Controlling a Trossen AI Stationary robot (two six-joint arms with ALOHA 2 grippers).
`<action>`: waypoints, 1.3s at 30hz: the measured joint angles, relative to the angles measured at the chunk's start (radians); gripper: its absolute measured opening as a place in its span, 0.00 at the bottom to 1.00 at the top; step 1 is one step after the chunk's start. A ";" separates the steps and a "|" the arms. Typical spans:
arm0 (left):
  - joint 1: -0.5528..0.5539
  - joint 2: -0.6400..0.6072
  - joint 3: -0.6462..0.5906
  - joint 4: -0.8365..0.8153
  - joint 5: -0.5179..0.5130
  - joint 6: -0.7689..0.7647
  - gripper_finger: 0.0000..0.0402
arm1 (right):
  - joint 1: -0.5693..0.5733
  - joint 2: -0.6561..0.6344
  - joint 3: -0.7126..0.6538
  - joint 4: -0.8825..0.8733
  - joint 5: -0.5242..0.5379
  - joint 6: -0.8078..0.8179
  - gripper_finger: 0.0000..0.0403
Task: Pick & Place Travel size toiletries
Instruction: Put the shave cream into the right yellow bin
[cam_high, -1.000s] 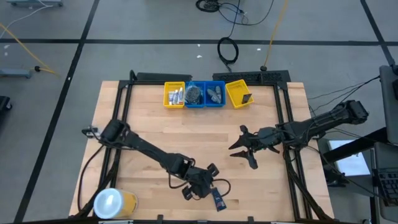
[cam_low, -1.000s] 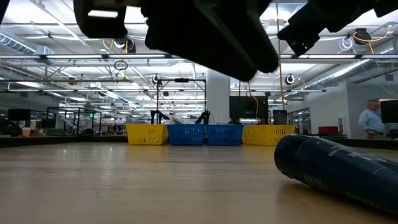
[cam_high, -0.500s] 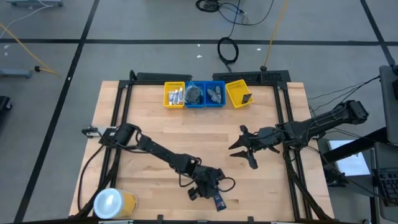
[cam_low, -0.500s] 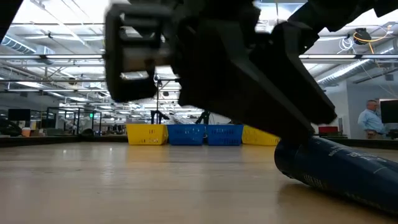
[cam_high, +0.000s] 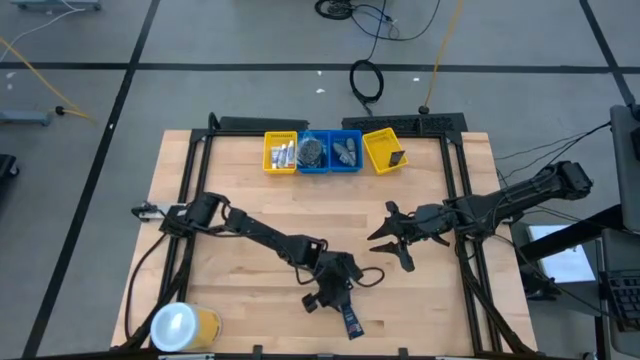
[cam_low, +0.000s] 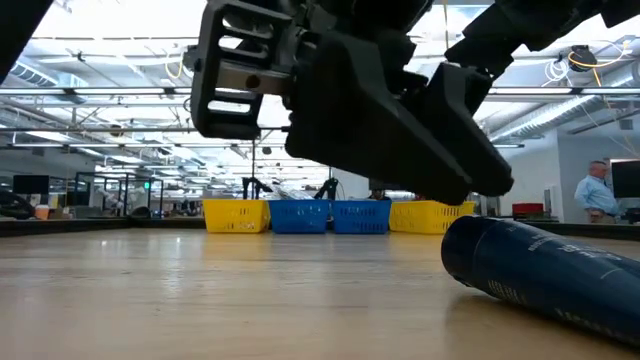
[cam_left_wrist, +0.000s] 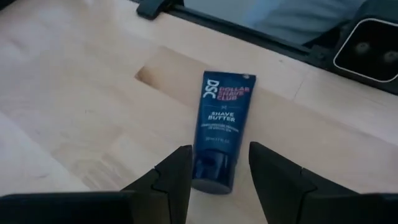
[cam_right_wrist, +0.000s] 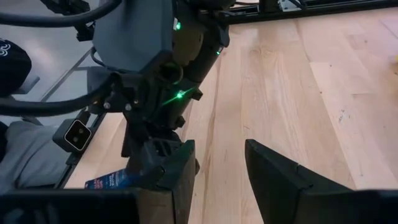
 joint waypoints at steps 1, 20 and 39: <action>0.000 0.004 0.000 0.005 0.000 0.006 0.40 | 0.000 0.000 0.000 0.000 0.000 0.000 0.33; 0.004 0.089 0.001 0.092 0.051 -0.025 0.34 | 0.000 0.000 0.000 0.003 0.000 0.000 0.33; 0.021 0.041 -0.001 -0.002 0.054 -0.071 0.27 | 0.000 0.000 0.000 -0.003 0.000 0.000 0.33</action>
